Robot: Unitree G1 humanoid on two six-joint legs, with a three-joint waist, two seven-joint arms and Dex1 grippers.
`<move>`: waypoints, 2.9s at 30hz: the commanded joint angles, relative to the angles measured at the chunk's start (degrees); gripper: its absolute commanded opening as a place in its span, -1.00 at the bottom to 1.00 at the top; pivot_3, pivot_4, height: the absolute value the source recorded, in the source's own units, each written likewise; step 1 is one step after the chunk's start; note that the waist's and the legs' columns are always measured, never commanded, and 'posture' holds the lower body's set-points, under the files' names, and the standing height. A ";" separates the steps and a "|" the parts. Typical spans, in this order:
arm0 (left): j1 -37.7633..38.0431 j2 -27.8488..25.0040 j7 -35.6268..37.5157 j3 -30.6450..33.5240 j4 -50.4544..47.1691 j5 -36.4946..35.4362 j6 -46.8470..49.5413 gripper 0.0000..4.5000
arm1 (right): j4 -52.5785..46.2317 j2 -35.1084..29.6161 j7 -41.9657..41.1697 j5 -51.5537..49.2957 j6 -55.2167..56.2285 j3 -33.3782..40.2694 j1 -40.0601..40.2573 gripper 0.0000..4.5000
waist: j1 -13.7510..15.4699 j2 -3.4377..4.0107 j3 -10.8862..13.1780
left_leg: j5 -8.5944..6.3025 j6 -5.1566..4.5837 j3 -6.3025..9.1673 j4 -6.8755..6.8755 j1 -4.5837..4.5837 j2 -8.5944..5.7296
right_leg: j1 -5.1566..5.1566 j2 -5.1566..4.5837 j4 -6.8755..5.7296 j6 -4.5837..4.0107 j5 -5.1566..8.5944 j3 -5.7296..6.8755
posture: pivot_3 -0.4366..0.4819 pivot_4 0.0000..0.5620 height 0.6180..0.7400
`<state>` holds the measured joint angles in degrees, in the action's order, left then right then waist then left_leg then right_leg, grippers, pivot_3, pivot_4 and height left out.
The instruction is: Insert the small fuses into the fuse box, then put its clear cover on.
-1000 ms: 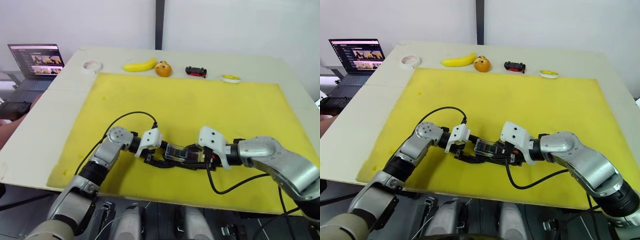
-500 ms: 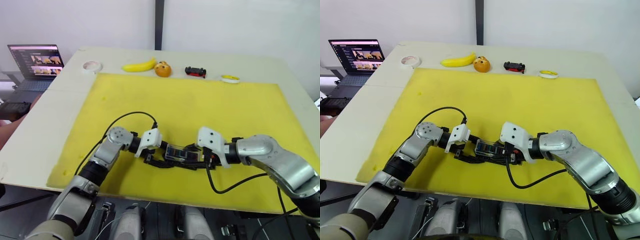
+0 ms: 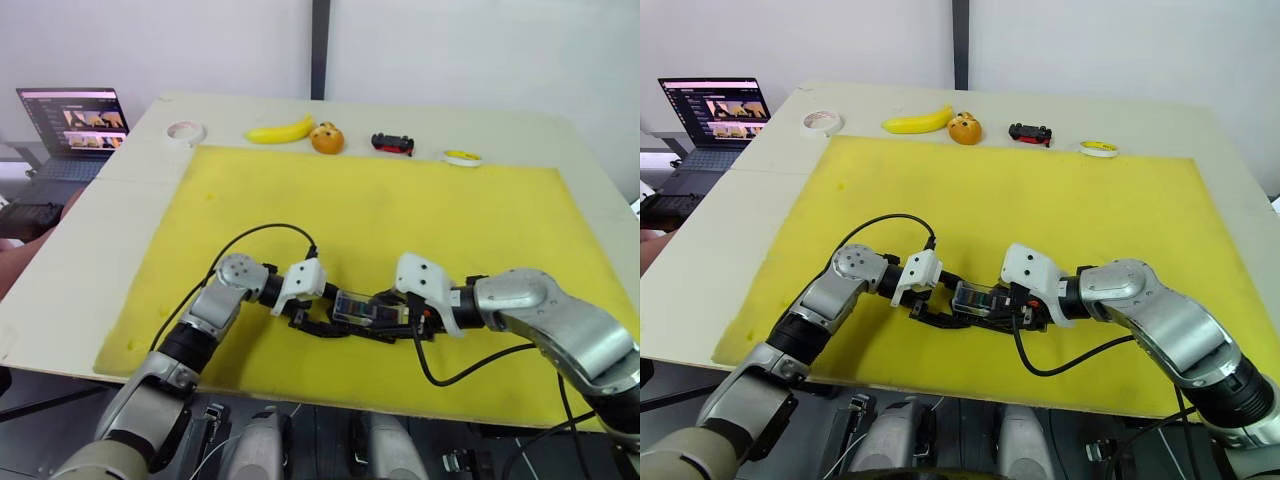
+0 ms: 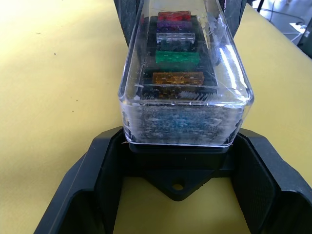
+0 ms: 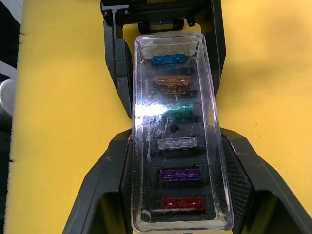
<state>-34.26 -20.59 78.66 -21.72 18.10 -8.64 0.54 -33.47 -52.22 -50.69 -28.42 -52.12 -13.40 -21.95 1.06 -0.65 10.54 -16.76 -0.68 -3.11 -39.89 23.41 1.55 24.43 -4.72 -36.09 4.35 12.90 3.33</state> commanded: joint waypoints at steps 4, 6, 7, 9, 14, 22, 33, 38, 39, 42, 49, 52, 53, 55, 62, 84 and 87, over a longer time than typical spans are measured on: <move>0.61 0.45 -0.23 -0.78 -0.50 0.56 0.22 0.14 | -0.37 -0.95 -0.55 1.73 1.41 -0.70 1.30 -0.23 | 0.03 0.00 0.00 | 0.00 -0.01 0.00 -0.01 0.00 0.00 | 0.00 0.00 0.00 0.00 0.00 0.00 | -0.05 -0.47 0.96; 0.64 0.44 -0.21 -0.76 -0.52 0.57 0.24 0.14 | 0.33 -0.79 -0.39 2.68 2.40 -1.03 1.96 -0.23 | 0.03 0.00 0.00 | -0.01 -0.02 0.00 -0.01 0.00 -0.01 | 0.00 0.00 0.00 0.00 0.00 0.00 | -0.05 -0.47 0.96; 0.66 0.44 -0.20 -0.75 -0.53 0.59 0.24 0.14 | 0.67 -0.50 -0.37 2.96 2.88 -1.11 2.17 -0.23 | 0.00 0.00 0.00 | -0.01 -0.02 -0.01 -0.01 0.00 -0.02 | 0.00 0.00 0.00 0.00 0.00 0.00 | -0.05 -0.47 0.96; 0.69 0.43 -0.21 -0.73 -0.56 0.61 0.27 0.14 | 1.27 -0.07 -0.34 3.67 3.82 -1.48 2.69 -0.23 | -0.02 0.00 0.00 | -0.01 -0.02 -0.01 -0.02 0.00 -0.01 | 0.00 0.00 0.00 0.00 0.00 0.00 | -0.05 -0.47 0.96; 0.88 0.31 -0.21 -0.74 -0.96 0.58 0.54 0.14 | 1.90 0.47 0.00 4.70 5.04 -1.86 4.58 -0.23 | -0.13 -0.01 -0.03 | -0.01 -0.03 -0.01 -0.03 -0.01 -0.01 | -0.02 0.01 -0.01 0.00 0.00 0.00 | -0.05 -0.47 0.96; 1.11 0.14 -0.01 -0.80 -1.41 0.51 0.77 0.14 | 1.19 0.99 -0.16 4.02 4.68 -0.66 4.81 -0.23 | -0.17 0.00 -0.17 | -0.03 -0.05 -0.01 -0.03 -0.02 0.00 | -0.03 0.02 0.00 0.00 0.00 0.00 | -0.05 -0.47 0.96; 1.22 0.17 0.12 -0.94 -1.52 0.58 0.62 0.14 | -0.09 3.11 -0.04 2.21 4.26 2.01 3.35 0.81 | -0.17 0.00 -0.17 | -0.03 -0.05 -0.01 -0.03 -0.01 0.00 | -0.02 0.01 0.00 0.00 0.00 0.00 | -0.05 -0.47 0.96; 1.35 0.05 0.16 -0.93 -1.45 0.62 0.58 0.14 | -1.27 3.70 -0.10 -0.01 2.92 3.92 2.18 0.81 | -0.16 0.00 -0.17 | -0.03 -0.05 0.00 -0.03 -0.01 0.00 | -0.02 0.01 0.00 0.00 0.00 0.00 | -0.05 -0.47 0.96; 1.38 0.02 0.18 -0.95 -1.47 0.64 0.55 0.14 | -1.51 3.69 0.01 -0.48 2.68 4.46 1.83 0.81 | -0.17 0.00 -0.17 | -0.03 -0.06 0.00 -0.03 -0.01 0.01 | -0.02 0.01 0.00 0.00 0.00 0.00 | -0.05 -0.47 0.96; 1.43 0.02 0.14 -0.94 -1.51 0.64 0.54 0.14 | -2.41 3.53 0.24 -2.20 1.83 6.67 0.96 0.81 | -0.19 0.00 -0.17 | -0.03 -0.06 -0.01 -0.03 0.00 0.02 | -0.02 0.01 0.00 0.00 0.00 0.00 | -0.05 -0.47 0.96; 1.50 -0.07 0.07 -0.83 -1.47 0.59 0.77 0.14 | -3.66 6.73 1.72 -11.08 0.91 16.23 -0.03 0.70 | -0.18 0.00 -0.17 | -0.04 -0.06 -0.01 -0.03 0.00 0.04 | -0.02 0.01 0.00 0.00 0.00 0.00 | -0.05 -0.47 0.96; 1.39 -0.06 0.24 -0.90 -1.22 0.64 0.71 0.14 | -3.61 7.41 1.20 -9.03 5.46 15.25 3.25 0.22 | -0.12 0.00 -0.17 | -0.05 -0.07 0.00 -0.03 0.00 0.04 | -0.02 0.01 0.01 0.00 0.00 0.00 | -0.05 -0.47 0.96; 1.35 -0.04 0.25 -0.91 -1.18 0.64 0.74 0.14 | -3.48 7.68 1.11 -8.37 6.83 14.47 4.59 0.01 | -0.14 0.00 -0.17 | -0.06 -0.09 -0.01 -0.03 0.00 0.04 | -0.02 0.01 0.02 0.00 0.00 0.00 | -0.05 -0.47 0.96; 1.21 0.03 0.32 -0.92 -0.92 0.66 0.69 0.14 | -2.92 8.20 1.00 -7.29 9.08 13.21 6.24 -0.46 | -0.22 0.01 -0.17 | -0.07 -0.11 -0.03 -0.03 0.00 0.03 | -0.02 0.01 0.02 0.00 0.00 -0.01 | -0.05 -0.47 0.96; 1.24 0.04 0.41 -1.06 -1.00 0.68 1.04 0.14 | 0.43 9.29 0.13 -4.35 14.28 10.77 7.97 -0.99 | -0.22 0.01 -0.17 | -0.07 -0.11 -0.04 -0.04 -0.01 0.02 | -0.02 0.02 0.00 0.00 0.00 -0.01 | -0.05 -0.47 0.96; 1.84 0.14 0.20 -1.29 -2.69 0.61 1.98 0.14 | 9.69 6.15 -2.75 6.32 17.39 -0.59 11.82 -0.99 | -0.30 -0.10 -0.97 | -0.09 -0.15 -0.03 -0.03 -0.12 -0.02 | -0.12 0.06 0.02 0.00 0.02 -0.01 | -0.05 -0.47 0.96; 1.82 0.09 0.15 -1.21 -2.57 0.62 1.97 0.14 | 9.75 5.83 -2.79 6.78 17.55 -0.81 11.93 -0.99 | -0.29 -0.11 -1.16 | -0.10 -0.17 -0.02 -0.03 -0.12 0.07 | -0.13 0.07 0.03 -0.01 0.03 0.00 | -0.05 -0.47 0.96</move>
<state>-32.78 -20.84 77.79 -21.73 17.06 -7.94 2.34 -27.43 -44.93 -53.36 -24.88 -31.91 -10.94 -12.45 0.77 -0.77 9.38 -16.88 -0.86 -3.13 -39.93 23.29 1.62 24.30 -4.66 -36.06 4.34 12.93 3.32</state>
